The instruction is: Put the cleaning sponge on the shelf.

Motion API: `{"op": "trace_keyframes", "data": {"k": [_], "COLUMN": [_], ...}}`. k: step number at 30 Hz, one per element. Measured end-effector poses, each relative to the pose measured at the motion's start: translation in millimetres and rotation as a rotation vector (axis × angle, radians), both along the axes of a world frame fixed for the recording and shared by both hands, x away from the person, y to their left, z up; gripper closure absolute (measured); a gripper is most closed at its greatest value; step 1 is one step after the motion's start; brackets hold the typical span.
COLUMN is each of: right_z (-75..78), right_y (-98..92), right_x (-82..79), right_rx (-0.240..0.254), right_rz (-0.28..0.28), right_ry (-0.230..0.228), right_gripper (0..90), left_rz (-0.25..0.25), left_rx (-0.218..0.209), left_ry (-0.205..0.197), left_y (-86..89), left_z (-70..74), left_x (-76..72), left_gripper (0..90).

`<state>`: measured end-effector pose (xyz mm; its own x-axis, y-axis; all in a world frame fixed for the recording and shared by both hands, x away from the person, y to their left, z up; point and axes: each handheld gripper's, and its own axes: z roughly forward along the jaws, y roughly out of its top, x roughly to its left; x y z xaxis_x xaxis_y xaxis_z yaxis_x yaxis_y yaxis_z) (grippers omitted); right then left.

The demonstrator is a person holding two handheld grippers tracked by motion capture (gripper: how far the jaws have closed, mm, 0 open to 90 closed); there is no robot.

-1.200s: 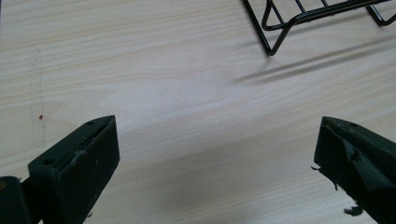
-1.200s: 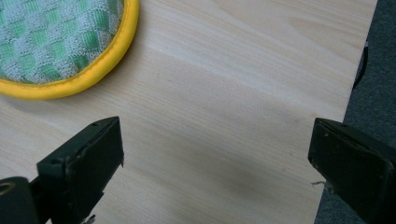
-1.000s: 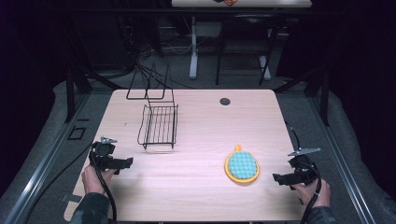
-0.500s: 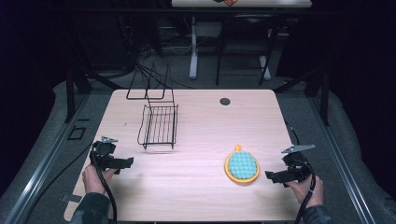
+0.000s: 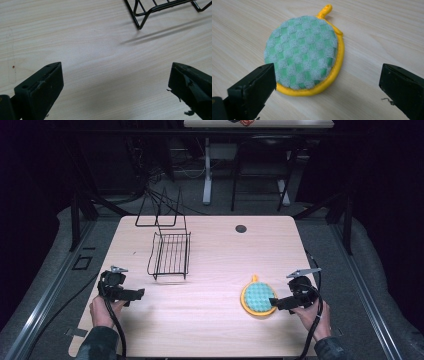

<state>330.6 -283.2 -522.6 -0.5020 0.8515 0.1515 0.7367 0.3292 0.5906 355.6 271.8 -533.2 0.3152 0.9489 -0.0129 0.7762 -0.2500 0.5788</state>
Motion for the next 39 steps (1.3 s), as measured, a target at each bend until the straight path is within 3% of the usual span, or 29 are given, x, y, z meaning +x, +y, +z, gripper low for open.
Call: {"op": "trace_keyframes", "data": {"k": [6,8,10,12,17,25,39], "right_z": [-5.4,-10.9,-12.2,-14.6,-18.3,-22.8,-26.2], "right_y": [13.1,20.4,22.2,23.8,24.8,22.9,19.8], "right_x": [15.8,23.3,24.3,26.4,27.1,27.1,24.0], "right_rx": [0.005,0.008,0.011,0.018,0.015,0.000,0.048], "right_rz": [0.012,0.030,0.030,0.033,0.021,-0.002,-0.052], "right_ry": [0.006,0.030,0.035,0.042,0.067,0.095,0.074], "right_gripper": [6.5,16.0,18.2,26.7,43.3,56.3,82.2], "left_rz": [-0.001,-0.008,-0.010,-0.013,-0.016,-0.020,-0.025], "left_rx": [-0.001,0.004,0.004,0.007,0.007,0.010,0.012], "left_ry": [0.001,0.003,0.004,0.007,0.011,0.018,0.020], "left_y": [-0.1,-0.7,-0.9,-0.7,-0.6,-0.9,-2.7], "left_z": [-0.1,-0.4,-0.7,-0.9,-1.6,-1.8,-2.3], "left_x": [0.2,0.5,0.7,1.0,1.3,1.0,1.7], "left_gripper": [0.0,0.0,0.0,0.0,0.0,0.0,0.1]}}
